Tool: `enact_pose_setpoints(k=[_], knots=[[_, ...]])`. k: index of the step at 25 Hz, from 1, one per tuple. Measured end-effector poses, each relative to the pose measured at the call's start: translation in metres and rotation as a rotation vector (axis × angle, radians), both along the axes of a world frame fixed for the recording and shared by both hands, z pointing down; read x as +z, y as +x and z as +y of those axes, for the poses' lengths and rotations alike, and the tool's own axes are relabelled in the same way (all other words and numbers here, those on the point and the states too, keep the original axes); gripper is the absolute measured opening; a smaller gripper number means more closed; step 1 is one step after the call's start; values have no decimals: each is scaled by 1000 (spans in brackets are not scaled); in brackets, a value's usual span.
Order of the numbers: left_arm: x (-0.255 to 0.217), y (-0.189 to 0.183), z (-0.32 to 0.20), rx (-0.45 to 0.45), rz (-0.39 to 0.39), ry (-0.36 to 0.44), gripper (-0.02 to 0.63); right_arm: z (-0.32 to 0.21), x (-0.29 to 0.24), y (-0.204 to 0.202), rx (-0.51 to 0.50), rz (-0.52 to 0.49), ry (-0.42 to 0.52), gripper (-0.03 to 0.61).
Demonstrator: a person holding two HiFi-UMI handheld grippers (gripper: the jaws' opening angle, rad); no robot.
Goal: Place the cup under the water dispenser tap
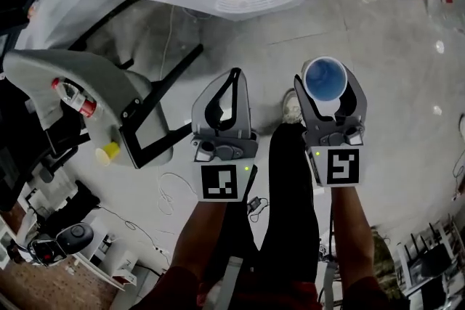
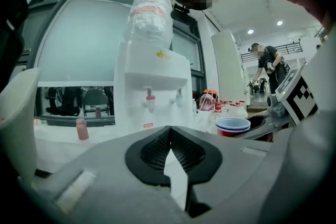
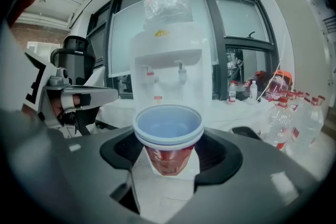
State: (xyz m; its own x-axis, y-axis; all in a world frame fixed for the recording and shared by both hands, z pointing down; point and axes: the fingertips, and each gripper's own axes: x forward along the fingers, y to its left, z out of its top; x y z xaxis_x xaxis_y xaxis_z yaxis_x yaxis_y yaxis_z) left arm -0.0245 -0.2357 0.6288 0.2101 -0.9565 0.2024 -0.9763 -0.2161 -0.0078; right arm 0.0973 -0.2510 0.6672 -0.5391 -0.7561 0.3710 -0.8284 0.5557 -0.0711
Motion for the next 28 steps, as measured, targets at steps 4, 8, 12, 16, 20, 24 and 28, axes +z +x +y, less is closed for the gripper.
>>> enact_pose_setpoints(k=[4, 8, 12, 16, 20, 24, 28], knots=[[41, 1, 1, -8, 2, -12, -2, 1, 38, -3, -13, 7, -5, 298], [71, 0, 3, -12, 5, -21, -2, 2, 69, -6, -17, 12, -23, 298], [88, 1, 6, -13, 16, -34, -2, 1, 89, -6, -19, 21, -40, 298], [94, -2, 6, -23, 20, -37, -2, -5, 101, -8, -35, 36, -40, 298], [95, -2, 0, -30, 26, -35, -2, -21, 103, -13, -38, 39, -24, 298], [94, -2, -8, -35, 25, -38, -2, -47, 97, -19, -34, 38, 0, 298], [90, -3, -12, -44, 27, -33, -2, -76, 89, -27, -39, 20, 34, 298]])
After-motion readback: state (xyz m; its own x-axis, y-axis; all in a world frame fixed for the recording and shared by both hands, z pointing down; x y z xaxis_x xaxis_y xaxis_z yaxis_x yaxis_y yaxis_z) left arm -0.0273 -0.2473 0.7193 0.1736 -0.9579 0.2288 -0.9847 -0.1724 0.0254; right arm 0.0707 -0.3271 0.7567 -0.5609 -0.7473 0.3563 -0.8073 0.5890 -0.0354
